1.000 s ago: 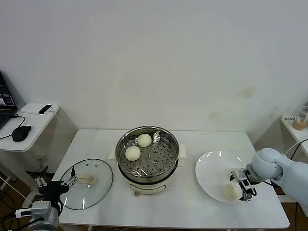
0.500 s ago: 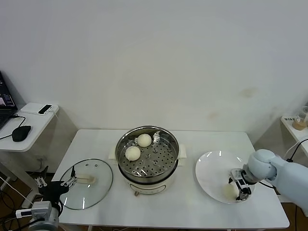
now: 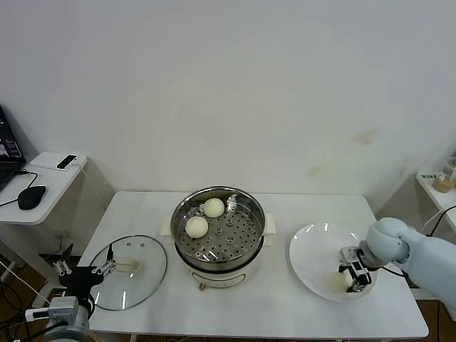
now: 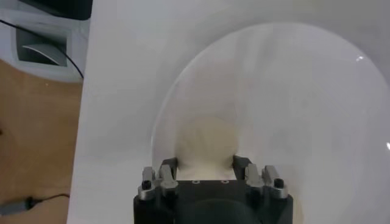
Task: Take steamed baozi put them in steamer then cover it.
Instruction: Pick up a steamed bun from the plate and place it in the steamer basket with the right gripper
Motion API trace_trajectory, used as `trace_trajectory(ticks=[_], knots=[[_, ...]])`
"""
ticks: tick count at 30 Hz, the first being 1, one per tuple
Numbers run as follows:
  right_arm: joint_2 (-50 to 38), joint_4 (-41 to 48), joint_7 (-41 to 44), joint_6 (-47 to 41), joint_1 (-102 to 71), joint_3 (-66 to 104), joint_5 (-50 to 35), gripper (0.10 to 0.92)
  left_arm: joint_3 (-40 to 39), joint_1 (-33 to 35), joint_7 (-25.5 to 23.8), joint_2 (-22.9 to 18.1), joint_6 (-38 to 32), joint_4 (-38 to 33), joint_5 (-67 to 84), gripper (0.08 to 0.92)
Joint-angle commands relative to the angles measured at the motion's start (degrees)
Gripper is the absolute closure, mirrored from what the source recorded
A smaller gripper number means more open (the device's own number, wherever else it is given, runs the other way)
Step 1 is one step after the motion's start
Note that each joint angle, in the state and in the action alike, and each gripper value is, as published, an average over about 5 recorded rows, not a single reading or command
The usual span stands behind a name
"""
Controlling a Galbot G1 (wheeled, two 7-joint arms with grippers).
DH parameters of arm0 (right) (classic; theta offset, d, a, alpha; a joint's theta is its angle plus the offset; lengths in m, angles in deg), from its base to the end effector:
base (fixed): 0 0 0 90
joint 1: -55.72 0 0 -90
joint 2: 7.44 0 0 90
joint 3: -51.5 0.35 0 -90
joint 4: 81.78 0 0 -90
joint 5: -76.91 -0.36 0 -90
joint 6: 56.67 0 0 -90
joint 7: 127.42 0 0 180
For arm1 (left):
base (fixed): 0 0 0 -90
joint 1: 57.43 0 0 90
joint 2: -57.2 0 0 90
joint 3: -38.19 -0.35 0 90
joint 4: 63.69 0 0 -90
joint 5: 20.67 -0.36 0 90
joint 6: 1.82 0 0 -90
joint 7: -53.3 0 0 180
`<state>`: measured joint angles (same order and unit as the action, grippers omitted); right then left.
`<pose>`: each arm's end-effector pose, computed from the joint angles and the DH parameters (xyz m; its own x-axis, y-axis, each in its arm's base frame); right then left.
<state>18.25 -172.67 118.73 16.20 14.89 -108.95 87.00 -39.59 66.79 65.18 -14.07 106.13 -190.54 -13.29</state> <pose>0.4230 -0.1633 -0.2063 -0.0843 -0.0426 0.9955 -0.9874 -0.1307 -0.0892 0.1724 0.1008 -0.2472 -0.9546 -0.2459 0.1681 -0.1886 0.9358 0.2979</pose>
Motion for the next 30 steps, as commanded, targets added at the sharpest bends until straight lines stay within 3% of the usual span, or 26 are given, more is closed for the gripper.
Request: trace_trajectory(ticks=[1,8,17,30], knots=[[0.31,0.45,3.38,0.75,9.77,-0.27,-3.59,0.457,0.12,0.05,-0.07,0.22,-0.02,-0.03,0.17,0.177],[2.92,2.25,3.42,0.29,22.34,-1.65,-8.92,0.457,0.35,0.14,-0.09,0.78,-0.01,-0.31,0.51,0.177],[14.95,3.61,1.40,-0.85,40.88,-12.97,-14.94,0.449,0.38,0.43,-0.08,0.72,-0.07,-0.60,0.52,0.177],[30.28,0.47,-3.21,0.34,43.65,-19.86,-19.55,0.448,1.97,1.31,-0.04,0.10,-0.13,-1.45,0.45,0.177]])
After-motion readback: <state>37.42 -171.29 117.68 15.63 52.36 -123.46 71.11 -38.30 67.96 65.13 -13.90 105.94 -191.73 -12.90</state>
